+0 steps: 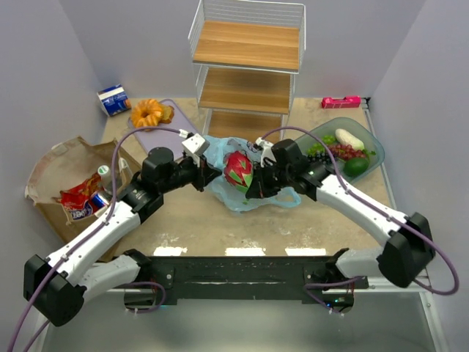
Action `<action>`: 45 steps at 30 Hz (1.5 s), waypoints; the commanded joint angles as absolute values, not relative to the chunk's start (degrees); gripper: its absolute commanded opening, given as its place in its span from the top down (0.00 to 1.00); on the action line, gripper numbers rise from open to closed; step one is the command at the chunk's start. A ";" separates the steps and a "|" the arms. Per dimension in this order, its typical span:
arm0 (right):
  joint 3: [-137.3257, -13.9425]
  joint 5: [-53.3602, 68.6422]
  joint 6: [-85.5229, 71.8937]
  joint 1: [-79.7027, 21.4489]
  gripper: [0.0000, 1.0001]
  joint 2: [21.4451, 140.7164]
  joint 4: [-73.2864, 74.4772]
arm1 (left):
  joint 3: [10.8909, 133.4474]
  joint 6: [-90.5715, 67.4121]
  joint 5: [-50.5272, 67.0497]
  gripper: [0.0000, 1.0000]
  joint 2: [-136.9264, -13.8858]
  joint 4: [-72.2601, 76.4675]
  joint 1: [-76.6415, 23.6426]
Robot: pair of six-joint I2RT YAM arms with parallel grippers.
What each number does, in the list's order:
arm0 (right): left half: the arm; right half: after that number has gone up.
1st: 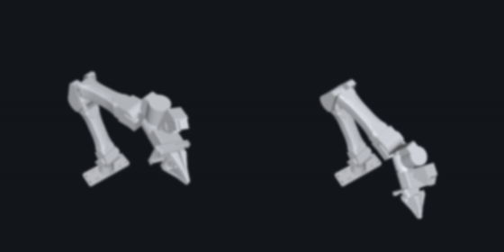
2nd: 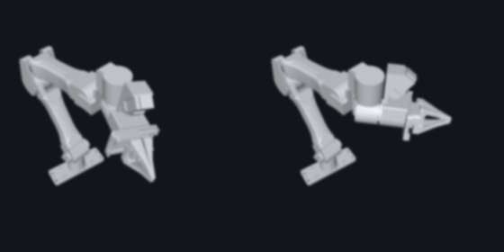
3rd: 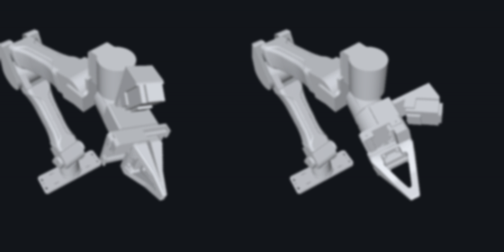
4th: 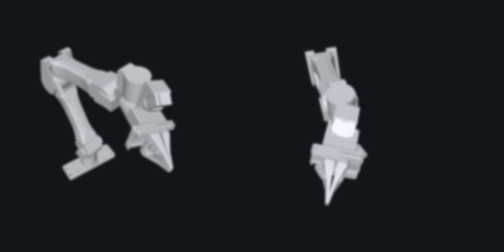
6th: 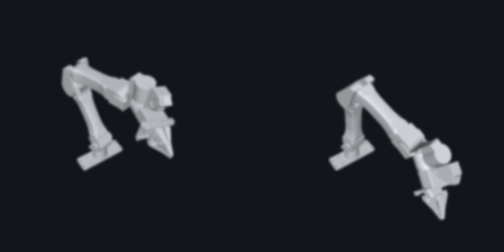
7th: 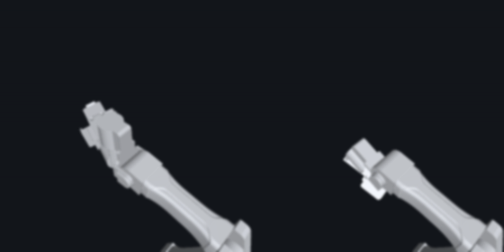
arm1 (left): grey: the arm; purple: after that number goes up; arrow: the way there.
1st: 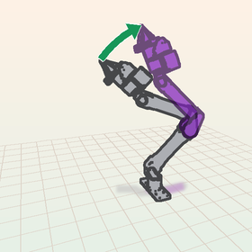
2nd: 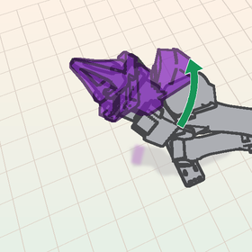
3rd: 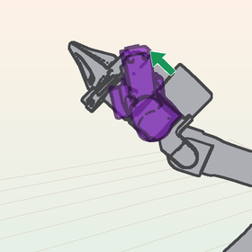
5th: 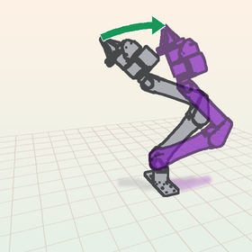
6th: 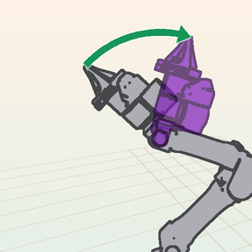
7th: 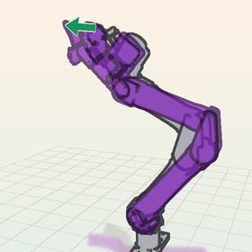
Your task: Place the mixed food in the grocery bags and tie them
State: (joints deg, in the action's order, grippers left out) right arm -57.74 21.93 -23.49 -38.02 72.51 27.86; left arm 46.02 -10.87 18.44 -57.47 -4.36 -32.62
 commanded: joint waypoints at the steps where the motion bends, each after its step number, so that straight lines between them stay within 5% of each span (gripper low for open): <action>1: -65.12 16.01 -29.16 -38.06 1.00 77.95 21.63 | 45.88 -10.72 31.79 1.00 -58.71 1.12 -32.26; 9: -63.55 -1.91 -41.92 -36.22 1.00 86.74 8.63 | 43.07 -24.67 46.91 1.00 -57.66 13.34 -32.25; 16: -61.97 -9.04 -42.02 -32.08 1.00 90.61 9.22 | 41.83 -36.56 46.24 1.00 -50.90 21.11 -32.17; 22: -58.90 -7.83 -38.94 -30.94 1.00 90.88 11.07 | 45.00 -35.16 40.79 1.00 -49.22 15.74 -32.17; 28: -57.13 6.49 -29.98 -31.99 0.99 88.69 12.21 | 49.64 -27.08 34.55 1.00 -54.31 4.34 -32.26; 32: -55.73 10.18 -26.55 -34.28 0.44 81.67 15.64 | 54.04 -19.45 26.21 1.00 -59.05 -3.06 -32.25; 34: -55.02 11.51 -25.49 -34.28 0.36 75.08 17.74 | 55.89 -17.59 21.02 1.00 -60.64 -5.44 -32.25; 35: -55.11 11.25 -25.14 -34.28 0.23 72.62 18.80 | 56.25 -16.10 19.35 1.00 -61.78 -6.06 -32.17; 45: -63.88 0.62 -23.12 -33.23 0.03 59.24 35.68 | 50.36 -12.22 12.13 1.00 -60.03 -4.31 -32.17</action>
State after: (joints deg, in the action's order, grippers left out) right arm -58.96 5.45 -25.43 -34.00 59.86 28.01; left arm 51.92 -16.34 15.68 -62.17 -5.52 -32.36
